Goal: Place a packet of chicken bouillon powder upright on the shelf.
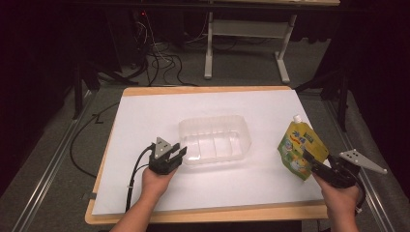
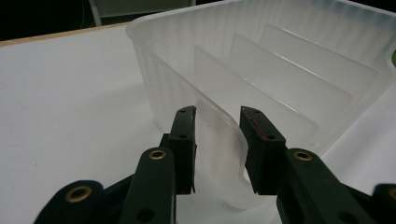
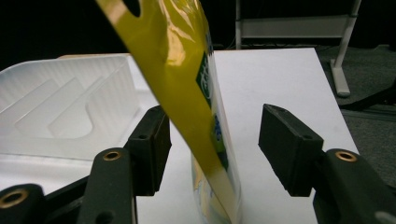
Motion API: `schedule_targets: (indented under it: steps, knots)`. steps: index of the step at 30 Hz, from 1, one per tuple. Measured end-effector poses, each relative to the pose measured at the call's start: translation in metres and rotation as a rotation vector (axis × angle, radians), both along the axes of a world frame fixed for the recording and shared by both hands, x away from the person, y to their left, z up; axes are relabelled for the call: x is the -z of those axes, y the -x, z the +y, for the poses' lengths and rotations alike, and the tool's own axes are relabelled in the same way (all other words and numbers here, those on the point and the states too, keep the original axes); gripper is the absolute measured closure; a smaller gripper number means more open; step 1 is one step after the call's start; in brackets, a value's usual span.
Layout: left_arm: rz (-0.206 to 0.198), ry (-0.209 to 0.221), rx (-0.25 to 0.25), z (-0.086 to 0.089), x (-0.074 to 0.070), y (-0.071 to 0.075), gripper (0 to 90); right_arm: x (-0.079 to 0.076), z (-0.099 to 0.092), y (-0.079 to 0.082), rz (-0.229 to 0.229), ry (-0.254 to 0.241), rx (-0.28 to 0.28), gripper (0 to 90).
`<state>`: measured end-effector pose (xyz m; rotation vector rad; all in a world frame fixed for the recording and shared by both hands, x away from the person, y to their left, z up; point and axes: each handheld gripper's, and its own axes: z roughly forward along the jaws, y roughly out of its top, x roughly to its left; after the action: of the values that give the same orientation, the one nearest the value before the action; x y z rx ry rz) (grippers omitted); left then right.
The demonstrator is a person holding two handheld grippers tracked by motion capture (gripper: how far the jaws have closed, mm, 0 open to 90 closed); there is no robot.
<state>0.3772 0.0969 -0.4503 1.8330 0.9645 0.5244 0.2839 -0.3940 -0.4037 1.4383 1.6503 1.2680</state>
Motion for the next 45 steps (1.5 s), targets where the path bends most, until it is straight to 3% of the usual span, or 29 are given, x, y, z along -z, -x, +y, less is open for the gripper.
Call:
schedule_targets:
  steps: [7, 12, 15, 20, 24, 30, 31, 32, 39, 45]
  knots:
    - [-0.011, -0.005, -0.002, -0.010, 0.000, -0.004, 70.7, -0.001, 0.001, 0.000, -0.002, 0.003, -0.015, 45.0]
    - [-0.019, -0.003, 0.033, -0.027, 0.001, -0.004, 69.9, -0.002, -0.001, 0.001, -0.009, -0.005, -0.014, 46.8]
    - [-0.020, 0.024, 0.055, -0.035, -0.001, -0.001, 56.9, -0.003, -0.002, 0.002, -0.011, -0.007, -0.009, 47.6]
    - [-0.025, 0.058, 0.066, -0.030, -0.006, 0.002, 52.8, -0.003, 0.001, 0.001, -0.013, 0.000, -0.021, 49.0]
    - [-0.040, 0.046, 0.079, -0.024, -0.010, 0.007, 49.8, -0.004, 0.000, 0.001, -0.017, 0.012, -0.020, 53.0]
    - [-0.021, 0.036, 0.109, -0.020, -0.007, 0.011, 55.7, -0.002, -0.006, 0.003, -0.003, 0.001, -0.014, 61.9]
    - [-0.013, 0.047, 0.115, -0.021, -0.006, 0.011, 64.1, -0.001, -0.007, 0.003, 0.004, 0.003, -0.014, 63.8]
    - [-0.009, 0.047, 0.120, -0.022, -0.006, 0.010, 64.9, -0.002, -0.007, 0.003, 0.006, 0.001, -0.013, 64.3]
    - [-0.015, 0.029, 0.118, -0.028, -0.004, 0.011, 68.2, 0.002, -0.006, -0.001, 0.031, -0.010, -0.030, 72.7]
    - [-0.020, 0.025, 0.134, -0.030, -0.005, 0.013, 65.5, 0.002, -0.002, -0.002, 0.032, 0.014, -0.026, 81.6]
